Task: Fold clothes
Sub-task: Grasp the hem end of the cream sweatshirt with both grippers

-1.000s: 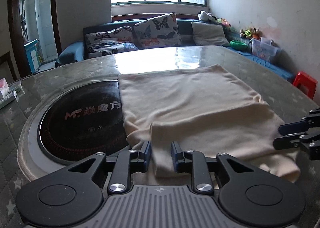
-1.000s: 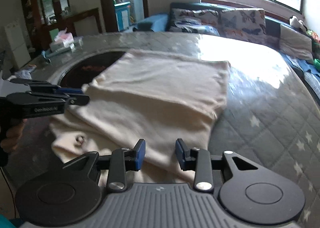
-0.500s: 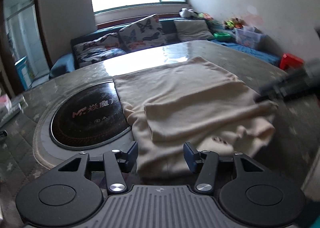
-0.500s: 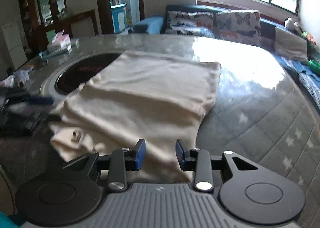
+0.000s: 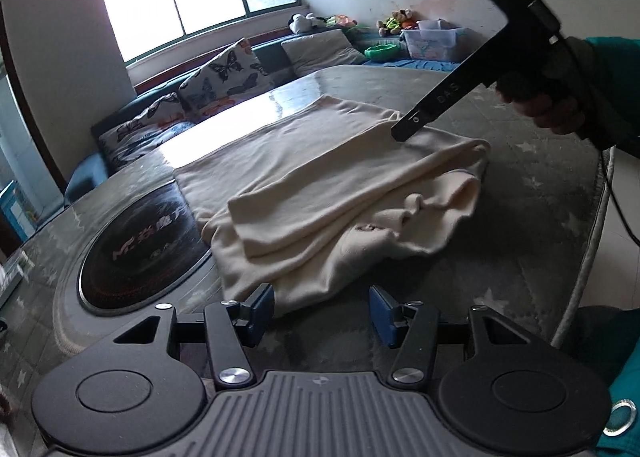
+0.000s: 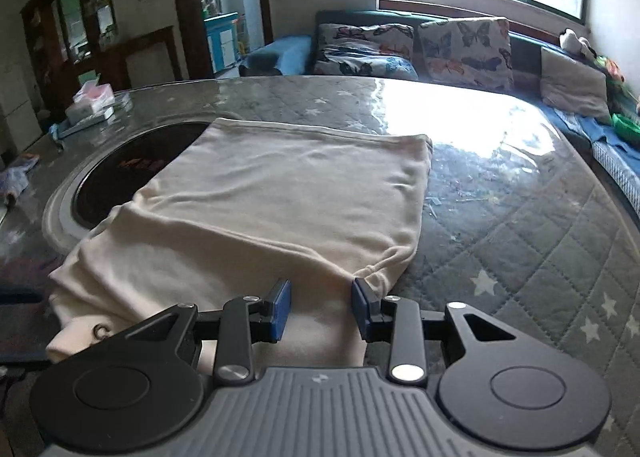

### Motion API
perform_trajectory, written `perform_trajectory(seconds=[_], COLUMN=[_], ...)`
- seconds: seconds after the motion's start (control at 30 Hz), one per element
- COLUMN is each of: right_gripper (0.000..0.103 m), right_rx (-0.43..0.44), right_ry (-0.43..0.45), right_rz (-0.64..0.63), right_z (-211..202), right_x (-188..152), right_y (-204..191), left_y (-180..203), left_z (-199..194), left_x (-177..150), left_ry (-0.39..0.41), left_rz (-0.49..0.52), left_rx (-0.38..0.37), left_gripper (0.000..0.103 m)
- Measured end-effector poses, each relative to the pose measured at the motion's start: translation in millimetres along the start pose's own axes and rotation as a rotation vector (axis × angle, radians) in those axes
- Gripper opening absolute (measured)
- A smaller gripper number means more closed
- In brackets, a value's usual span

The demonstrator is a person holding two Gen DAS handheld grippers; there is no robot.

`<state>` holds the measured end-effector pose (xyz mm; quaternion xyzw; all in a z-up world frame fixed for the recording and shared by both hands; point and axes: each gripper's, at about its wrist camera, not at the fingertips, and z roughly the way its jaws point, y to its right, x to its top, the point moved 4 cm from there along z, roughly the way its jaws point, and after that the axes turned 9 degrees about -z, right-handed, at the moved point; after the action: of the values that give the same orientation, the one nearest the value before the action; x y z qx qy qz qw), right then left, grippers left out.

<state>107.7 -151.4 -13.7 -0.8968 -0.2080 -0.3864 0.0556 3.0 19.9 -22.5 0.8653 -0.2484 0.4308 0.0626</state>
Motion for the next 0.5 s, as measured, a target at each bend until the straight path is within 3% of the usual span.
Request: perform_trajectory(seconds=[0.33, 0.5], right_gripper=[0.039, 0.047], right_rx=[-0.004, 0.01], right_ry=[-0.003, -0.021], right_rz=[-0.115, -0.187], right_z=[-48, -67], right_x=[-18, -33], right_y=[-18, -31], left_y=[17, 14], left_z=[15, 21], left_x=[7, 14], left_ry=[0.048, 0.046], left_rz=[0.068, 0.034], left_rx=[-0.024, -0.056], left_gripper=[0.054, 0.024])
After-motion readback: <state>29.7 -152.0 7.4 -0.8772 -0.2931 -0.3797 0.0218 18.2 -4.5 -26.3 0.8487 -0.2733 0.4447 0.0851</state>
